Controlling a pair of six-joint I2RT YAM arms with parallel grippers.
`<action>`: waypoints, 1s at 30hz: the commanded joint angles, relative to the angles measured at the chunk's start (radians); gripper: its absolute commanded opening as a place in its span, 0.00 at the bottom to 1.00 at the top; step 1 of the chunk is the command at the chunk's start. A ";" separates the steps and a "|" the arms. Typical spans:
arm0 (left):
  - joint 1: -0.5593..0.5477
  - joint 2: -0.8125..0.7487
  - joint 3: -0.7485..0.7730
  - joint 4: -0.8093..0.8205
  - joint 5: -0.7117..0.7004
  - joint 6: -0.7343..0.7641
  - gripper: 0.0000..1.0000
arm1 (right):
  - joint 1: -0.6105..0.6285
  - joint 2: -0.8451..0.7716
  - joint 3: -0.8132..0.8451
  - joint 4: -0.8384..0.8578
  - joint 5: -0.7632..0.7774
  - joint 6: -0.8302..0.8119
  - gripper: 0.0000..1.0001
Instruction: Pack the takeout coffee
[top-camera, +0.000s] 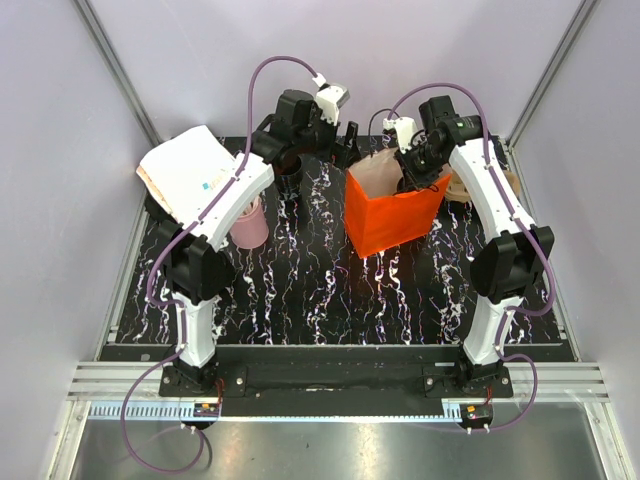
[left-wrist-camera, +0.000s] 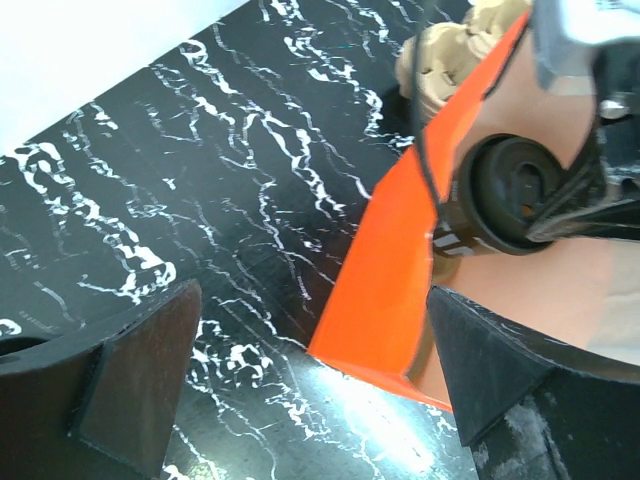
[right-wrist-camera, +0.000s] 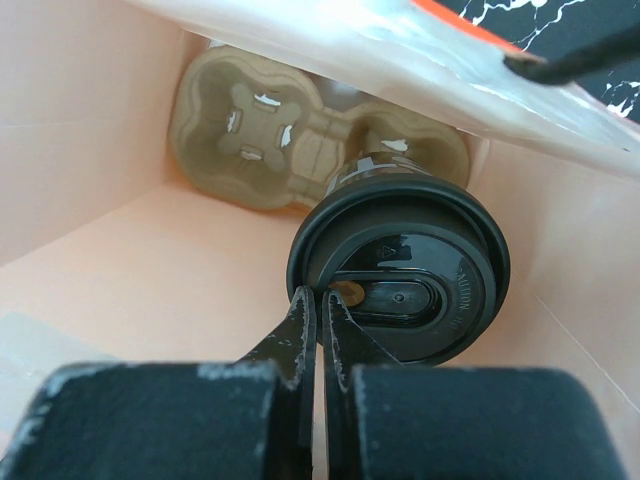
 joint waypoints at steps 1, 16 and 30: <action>-0.001 -0.025 0.017 0.063 0.065 -0.025 0.99 | 0.011 -0.008 -0.009 0.037 0.024 0.005 0.00; -0.010 0.000 0.021 0.063 0.116 -0.033 0.99 | 0.011 -0.005 -0.043 0.074 0.040 0.007 0.00; -0.014 0.020 0.017 0.063 0.110 -0.039 0.99 | 0.011 -0.040 -0.089 0.138 0.046 0.011 0.00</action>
